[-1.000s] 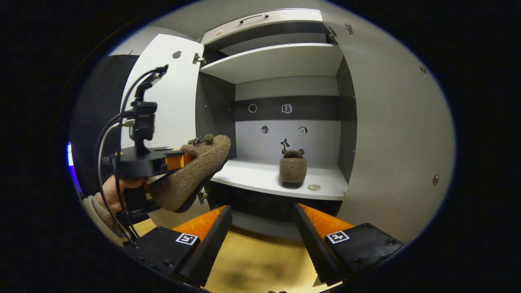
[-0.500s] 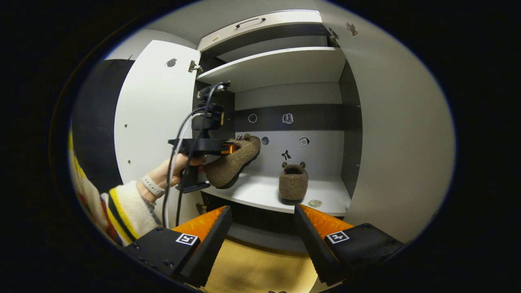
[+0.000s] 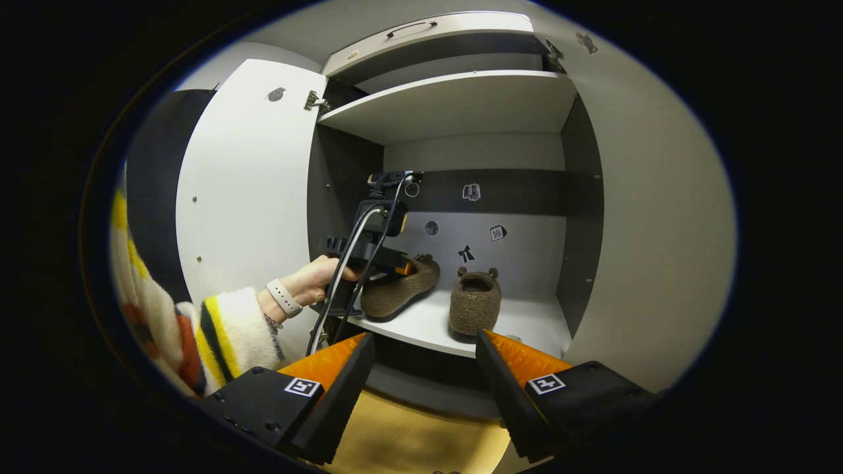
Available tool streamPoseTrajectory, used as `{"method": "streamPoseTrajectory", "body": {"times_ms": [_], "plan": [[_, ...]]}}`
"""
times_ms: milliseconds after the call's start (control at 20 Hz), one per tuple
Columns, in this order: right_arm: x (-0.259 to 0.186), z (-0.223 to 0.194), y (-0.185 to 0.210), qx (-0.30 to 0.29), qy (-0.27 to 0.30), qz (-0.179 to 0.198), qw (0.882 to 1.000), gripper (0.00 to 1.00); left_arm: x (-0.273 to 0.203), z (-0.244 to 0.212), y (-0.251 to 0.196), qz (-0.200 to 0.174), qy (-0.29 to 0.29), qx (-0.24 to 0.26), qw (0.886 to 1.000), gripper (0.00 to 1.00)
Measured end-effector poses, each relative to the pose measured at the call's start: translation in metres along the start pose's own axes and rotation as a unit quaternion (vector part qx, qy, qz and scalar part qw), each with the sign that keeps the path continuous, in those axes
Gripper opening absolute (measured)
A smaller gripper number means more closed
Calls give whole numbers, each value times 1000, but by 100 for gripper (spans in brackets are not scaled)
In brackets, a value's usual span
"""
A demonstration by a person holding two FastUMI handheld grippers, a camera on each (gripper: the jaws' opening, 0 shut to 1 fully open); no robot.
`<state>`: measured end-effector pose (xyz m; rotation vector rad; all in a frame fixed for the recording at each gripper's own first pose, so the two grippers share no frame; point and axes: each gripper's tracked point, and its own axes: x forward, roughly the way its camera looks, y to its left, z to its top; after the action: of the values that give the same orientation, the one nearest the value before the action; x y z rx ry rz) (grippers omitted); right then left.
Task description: Grab one shoe with the right hand and put it into the shoe cabinet, grab the other shoe with the left hand and put it into the shoe cabinet; then close the right door with the right hand and the left door with the left hand.
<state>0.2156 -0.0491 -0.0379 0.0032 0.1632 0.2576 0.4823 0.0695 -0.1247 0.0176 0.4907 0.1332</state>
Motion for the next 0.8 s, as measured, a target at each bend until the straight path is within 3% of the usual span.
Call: {"method": "streamPoseTrajectory", "body": {"times_ms": [200, 450, 600, 800], "plan": [[-2, 0, 3, -1, 0, 3, 1000, 98, -8, -6, 7, 6, 14, 15, 1000, 97], [-17, 9, 11, -3, -10, 1, 1000, 98, -49, -7, 17, 12, 7, 10, 1000, 96], [-31, 21, 17, -9, -27, -6, 1000, 98, -96, 7, 13, 4, -31, -3, 1000, 96], [-57, 41, 24, -10, -55, -18, 998, 98, -190, 21, -16, -43, -97, -17, 994, 97]]}}
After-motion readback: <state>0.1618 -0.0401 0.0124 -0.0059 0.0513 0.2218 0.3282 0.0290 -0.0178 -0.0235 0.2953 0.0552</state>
